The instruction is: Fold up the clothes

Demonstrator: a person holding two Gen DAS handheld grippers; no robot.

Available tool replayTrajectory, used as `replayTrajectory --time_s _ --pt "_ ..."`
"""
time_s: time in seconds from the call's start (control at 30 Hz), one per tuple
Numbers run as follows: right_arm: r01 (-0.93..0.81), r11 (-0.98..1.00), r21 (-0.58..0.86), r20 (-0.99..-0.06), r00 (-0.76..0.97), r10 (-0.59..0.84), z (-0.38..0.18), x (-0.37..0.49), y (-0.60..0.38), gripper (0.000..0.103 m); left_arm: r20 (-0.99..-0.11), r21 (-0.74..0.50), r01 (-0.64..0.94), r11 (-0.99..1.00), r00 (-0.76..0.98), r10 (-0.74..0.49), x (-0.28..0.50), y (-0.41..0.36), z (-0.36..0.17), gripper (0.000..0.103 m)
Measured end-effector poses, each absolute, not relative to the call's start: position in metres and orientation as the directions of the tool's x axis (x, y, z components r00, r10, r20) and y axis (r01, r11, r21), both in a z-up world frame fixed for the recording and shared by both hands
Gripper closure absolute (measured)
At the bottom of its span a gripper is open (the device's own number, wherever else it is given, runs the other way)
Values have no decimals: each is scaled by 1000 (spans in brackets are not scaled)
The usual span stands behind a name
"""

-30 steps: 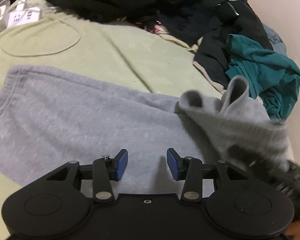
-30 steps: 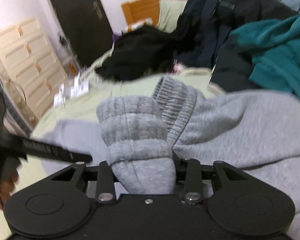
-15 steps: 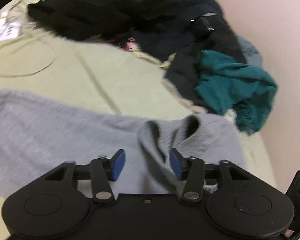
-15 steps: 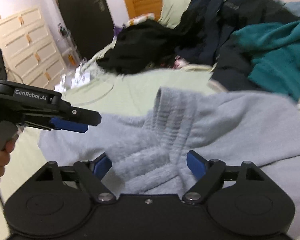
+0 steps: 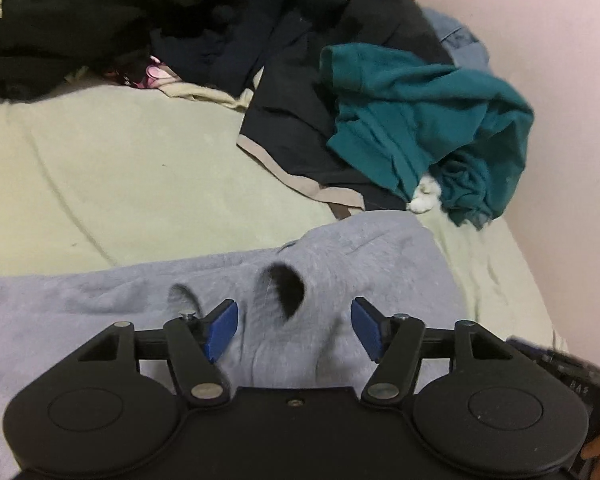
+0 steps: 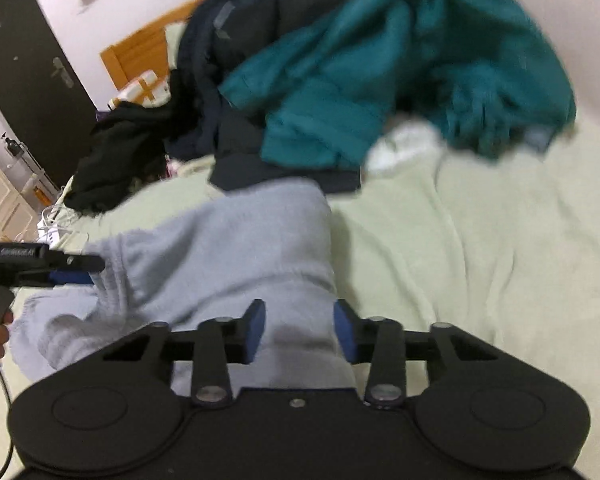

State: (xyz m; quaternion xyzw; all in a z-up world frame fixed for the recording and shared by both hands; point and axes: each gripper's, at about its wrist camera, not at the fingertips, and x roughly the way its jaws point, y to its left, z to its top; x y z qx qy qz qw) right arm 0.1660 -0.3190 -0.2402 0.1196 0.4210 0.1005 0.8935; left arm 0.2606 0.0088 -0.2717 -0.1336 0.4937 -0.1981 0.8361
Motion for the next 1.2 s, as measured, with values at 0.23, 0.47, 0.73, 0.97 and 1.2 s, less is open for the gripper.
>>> replayTrajectory --time_s 0.23,0.47,0.73,0.97,1.2 --pt "-152 930 334 -744 563 359 -267 152 -318 77 -824 -275 251 928 436 -362 280 -13 -283 84" --pt "-178 926 332 -797 472 377 -296 136 -316 84 -850 -237 223 946 423 -313 293 -6 -300 83" --pt "-166 925 340 -802 463 378 -318 133 -318 84 -857 -218 229 949 421 -298 299 -4 -312 79" --pt "-185 941 285 -812 474 339 -308 129 -312 82 -852 -227 206 952 431 -297 291 -4 -295 72" --pt "-220 945 242 -733 597 327 -242 131 -326 61 -753 -259 209 943 568 -332 236 5 -231 67"
